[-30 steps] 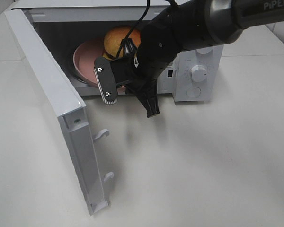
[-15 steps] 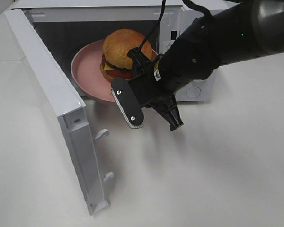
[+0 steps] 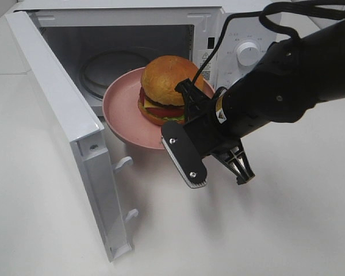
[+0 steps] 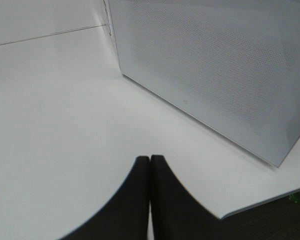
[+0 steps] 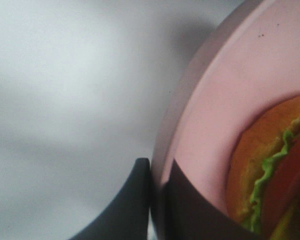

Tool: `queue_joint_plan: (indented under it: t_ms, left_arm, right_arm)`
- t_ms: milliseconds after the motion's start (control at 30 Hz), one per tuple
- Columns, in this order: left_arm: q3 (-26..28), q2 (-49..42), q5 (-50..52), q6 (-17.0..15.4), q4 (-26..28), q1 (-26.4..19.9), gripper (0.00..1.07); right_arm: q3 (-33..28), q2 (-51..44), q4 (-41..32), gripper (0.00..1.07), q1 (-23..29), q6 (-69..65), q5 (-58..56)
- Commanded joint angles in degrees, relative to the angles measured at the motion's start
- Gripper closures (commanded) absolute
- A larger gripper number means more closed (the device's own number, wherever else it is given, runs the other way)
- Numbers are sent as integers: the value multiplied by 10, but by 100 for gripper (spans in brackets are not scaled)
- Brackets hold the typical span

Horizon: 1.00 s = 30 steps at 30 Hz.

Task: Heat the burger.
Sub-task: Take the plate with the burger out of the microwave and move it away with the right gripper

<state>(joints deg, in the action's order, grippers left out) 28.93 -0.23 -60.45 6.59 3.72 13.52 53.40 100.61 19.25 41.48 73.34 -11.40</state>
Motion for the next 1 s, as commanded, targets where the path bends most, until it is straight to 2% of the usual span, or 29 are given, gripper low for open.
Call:
queue_joint_plan:
  t_ms: [33, 733, 900, 1000]
  left_arm:
    - [-1, -13, 7, -2, 2, -2, 106]
    - [-1, -13, 7, -2, 2, -2, 106]
    - [-1, -13, 7, -2, 2, -2, 106]
    - [-1, -13, 7, -2, 2, -2, 106]
  right_arm:
    - [-32, -39, 34, 107, -1, 8, 56]
    - [-191, -170, 52, 107, -2, -51, 19]
    - [-217, -195, 58, 107, -2, -103, -1]
    - [-230, -209, 95, 107, -2, -164, -12]
